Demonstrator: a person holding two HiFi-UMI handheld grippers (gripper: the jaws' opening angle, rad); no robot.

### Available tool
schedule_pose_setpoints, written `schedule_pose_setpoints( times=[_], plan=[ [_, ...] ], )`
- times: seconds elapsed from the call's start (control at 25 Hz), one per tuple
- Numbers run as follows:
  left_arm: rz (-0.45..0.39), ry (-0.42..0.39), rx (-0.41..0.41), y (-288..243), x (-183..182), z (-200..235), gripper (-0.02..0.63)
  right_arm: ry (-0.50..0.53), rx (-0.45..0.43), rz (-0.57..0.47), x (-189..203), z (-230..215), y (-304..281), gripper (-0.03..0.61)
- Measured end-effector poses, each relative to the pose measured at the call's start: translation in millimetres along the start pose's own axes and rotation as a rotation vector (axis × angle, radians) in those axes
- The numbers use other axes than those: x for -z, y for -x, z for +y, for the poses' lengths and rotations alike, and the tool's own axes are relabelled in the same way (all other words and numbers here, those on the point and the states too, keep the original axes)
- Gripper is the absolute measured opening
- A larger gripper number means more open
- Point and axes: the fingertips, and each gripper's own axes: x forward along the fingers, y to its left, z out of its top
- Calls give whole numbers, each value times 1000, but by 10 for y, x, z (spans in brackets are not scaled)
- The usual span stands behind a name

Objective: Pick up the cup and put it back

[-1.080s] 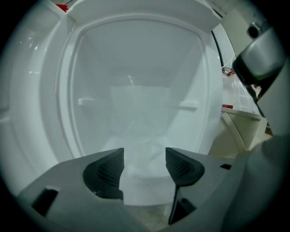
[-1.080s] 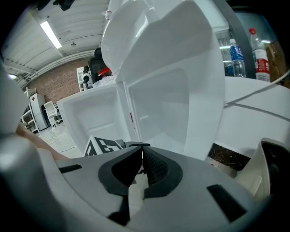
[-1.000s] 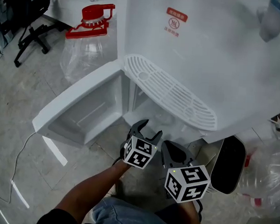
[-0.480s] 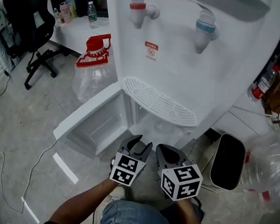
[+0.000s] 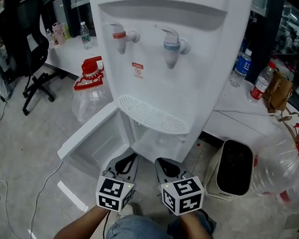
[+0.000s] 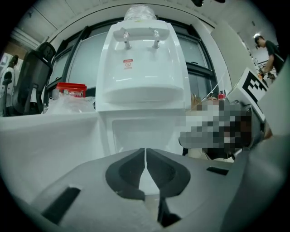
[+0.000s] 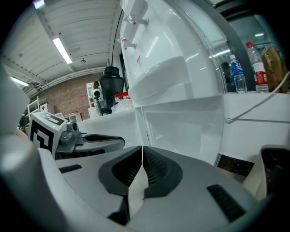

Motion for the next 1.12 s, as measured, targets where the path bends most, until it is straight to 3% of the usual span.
schedule_pose_setpoints(
  times=[0.2,0.4,0.68,0.88,1.12],
  plan=[
    [-33,-36,16,54,-166,-44,11,6,1,-11,-81,31,-2,21],
    [-35,-6,20,20,-341,29,9,6,-13,-23,-308,122,-48,21],
    [35,-10,63,187,-770,38,9,-39,-21,9,-703,367,64,21],
    [87,-7,67,440,-1335,-6,9,-87,-17,51,-1149,517,391,21],
    [94,10,86,826,-2355,-164,9,-138,5,28,-2086,671,935,21]
  ],
)
